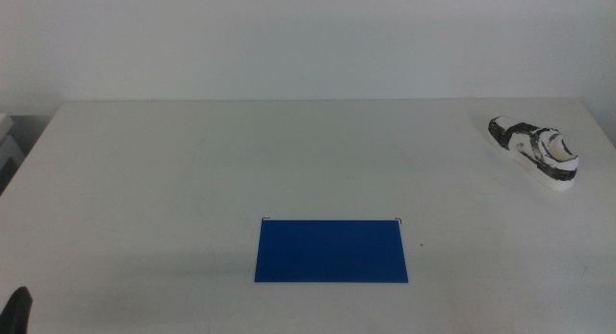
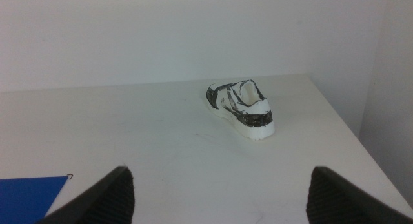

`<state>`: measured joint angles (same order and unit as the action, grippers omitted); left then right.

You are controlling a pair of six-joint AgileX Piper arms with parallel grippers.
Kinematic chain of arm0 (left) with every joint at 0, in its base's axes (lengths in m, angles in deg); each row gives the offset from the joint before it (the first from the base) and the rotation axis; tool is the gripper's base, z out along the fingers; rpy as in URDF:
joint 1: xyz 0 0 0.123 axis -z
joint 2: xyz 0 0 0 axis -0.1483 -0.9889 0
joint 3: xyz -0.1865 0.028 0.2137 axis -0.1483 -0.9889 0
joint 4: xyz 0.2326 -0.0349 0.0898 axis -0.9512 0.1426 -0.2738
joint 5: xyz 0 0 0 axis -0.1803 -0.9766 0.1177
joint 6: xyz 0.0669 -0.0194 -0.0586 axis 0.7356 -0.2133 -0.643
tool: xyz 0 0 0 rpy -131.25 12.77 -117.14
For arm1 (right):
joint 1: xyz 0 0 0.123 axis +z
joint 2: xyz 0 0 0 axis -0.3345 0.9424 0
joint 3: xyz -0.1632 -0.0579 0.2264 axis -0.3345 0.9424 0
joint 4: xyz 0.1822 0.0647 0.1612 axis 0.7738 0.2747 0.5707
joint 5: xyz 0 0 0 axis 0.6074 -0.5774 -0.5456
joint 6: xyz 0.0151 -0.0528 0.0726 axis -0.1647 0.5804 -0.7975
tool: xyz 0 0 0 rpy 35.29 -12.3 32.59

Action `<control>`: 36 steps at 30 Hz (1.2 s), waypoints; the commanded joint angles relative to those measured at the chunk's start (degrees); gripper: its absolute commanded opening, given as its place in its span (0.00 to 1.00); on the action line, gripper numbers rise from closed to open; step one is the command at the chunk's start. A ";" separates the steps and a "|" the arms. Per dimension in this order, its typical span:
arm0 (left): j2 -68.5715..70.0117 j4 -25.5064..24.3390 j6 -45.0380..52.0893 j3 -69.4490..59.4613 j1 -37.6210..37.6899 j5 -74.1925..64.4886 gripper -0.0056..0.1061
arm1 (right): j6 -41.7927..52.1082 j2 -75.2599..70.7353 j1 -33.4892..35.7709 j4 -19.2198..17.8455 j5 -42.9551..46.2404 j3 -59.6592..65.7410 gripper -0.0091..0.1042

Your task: Use one arm to grab the shoe from the table and place it on the mat.

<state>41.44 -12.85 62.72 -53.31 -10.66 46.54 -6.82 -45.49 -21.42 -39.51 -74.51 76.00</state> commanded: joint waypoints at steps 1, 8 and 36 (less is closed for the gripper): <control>1.49 0.55 -0.16 -0.16 0.38 4.47 0.89 | 0.29 -0.14 0.10 -0.26 2.82 -3.79 0.91; 1.49 0.55 -0.16 -0.16 0.38 4.47 0.89 | 0.29 11.18 0.10 -1.14 -6.28 -15.40 0.91; 1.49 0.55 -0.16 -0.16 0.38 4.47 0.89 | 7.27 81.35 0.10 -2.13 -47.55 -86.92 0.91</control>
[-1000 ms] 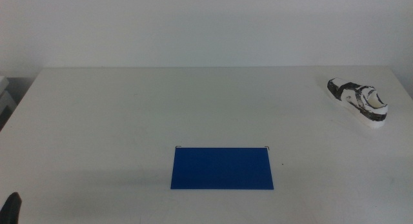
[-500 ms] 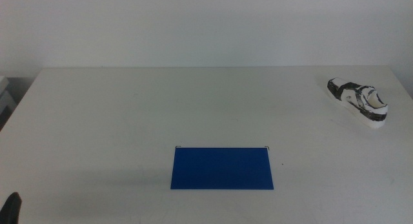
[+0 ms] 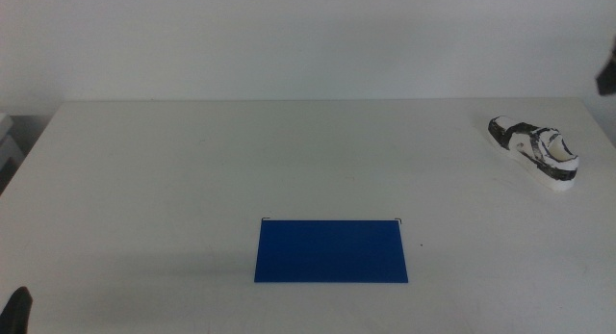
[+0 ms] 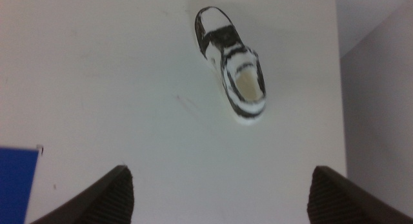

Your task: Use one arm to grab the shoe from the table and place it on the mat.

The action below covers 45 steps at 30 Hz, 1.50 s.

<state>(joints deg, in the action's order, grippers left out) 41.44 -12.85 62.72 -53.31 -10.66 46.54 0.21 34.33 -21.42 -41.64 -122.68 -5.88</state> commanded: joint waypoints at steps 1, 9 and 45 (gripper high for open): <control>1.49 0.55 -0.16 -0.16 0.38 4.47 0.89 | -0.55 4.13 0.10 0.62 -0.14 -7.57 0.91; 1.49 0.55 -0.16 -0.16 0.38 4.47 0.89 | 2.39 20.94 -1.13 0.45 -7.94 -24.23 0.91; 1.49 0.55 -0.16 -0.16 0.38 4.47 0.89 | 23.49 47.69 -5.06 6.13 5.19 -32.29 0.88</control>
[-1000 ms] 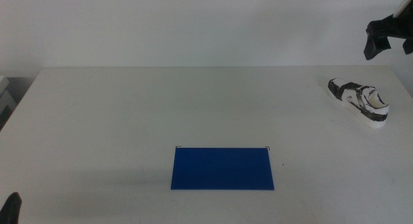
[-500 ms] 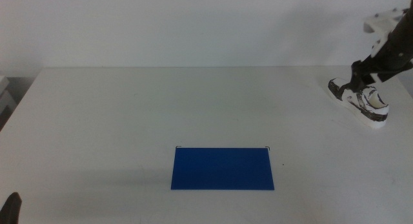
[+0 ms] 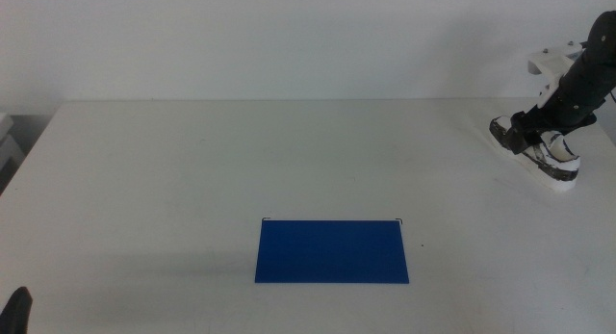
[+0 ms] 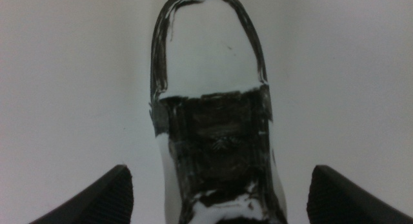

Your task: Use one arm to grab the shoe from the table and place it on the mat.

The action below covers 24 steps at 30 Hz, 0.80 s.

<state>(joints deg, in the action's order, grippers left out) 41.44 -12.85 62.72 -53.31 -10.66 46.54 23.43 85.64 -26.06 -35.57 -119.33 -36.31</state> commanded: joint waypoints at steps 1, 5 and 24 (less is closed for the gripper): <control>1.49 0.55 -0.16 -0.16 0.38 4.47 0.89 | 0.27 -3.55 -0.57 0.12 1.84 -1.86 0.86; 1.49 0.55 -0.16 -0.16 0.38 4.47 0.89 | 0.27 -3.16 -0.95 0.17 1.34 -1.86 0.78; 1.49 0.55 -0.16 -0.16 0.38 4.47 0.89 | 0.20 -5.01 -0.88 2.09 -0.71 -1.86 0.07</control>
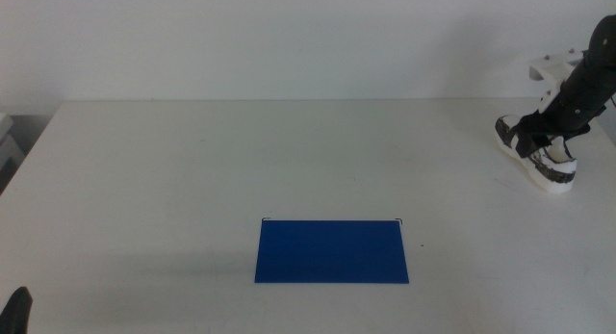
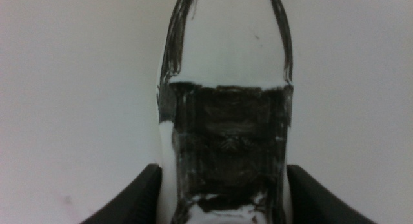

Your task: Use one arm to grab the shoe from the table and place it on the mat.

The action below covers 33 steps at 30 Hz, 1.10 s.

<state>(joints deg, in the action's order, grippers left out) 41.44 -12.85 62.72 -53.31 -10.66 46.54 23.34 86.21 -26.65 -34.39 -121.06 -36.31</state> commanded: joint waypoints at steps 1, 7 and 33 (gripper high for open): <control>1.49 0.55 -0.16 -0.16 0.38 4.47 0.89 | 0.25 -6.36 -0.29 1.11 0.75 -1.86 0.07; 1.49 0.55 -0.16 -0.16 0.38 4.47 0.89 | 0.02 -11.90 -0.29 1.24 -1.67 -0.41 0.07; 1.49 0.55 -0.16 -0.16 0.38 4.47 0.89 | -9.33 -39.60 12.87 0.94 -1.79 26.82 0.07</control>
<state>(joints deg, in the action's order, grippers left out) 41.44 -12.85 62.72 -53.31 -10.66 46.54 15.11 49.52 -15.51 -33.73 -124.35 -8.27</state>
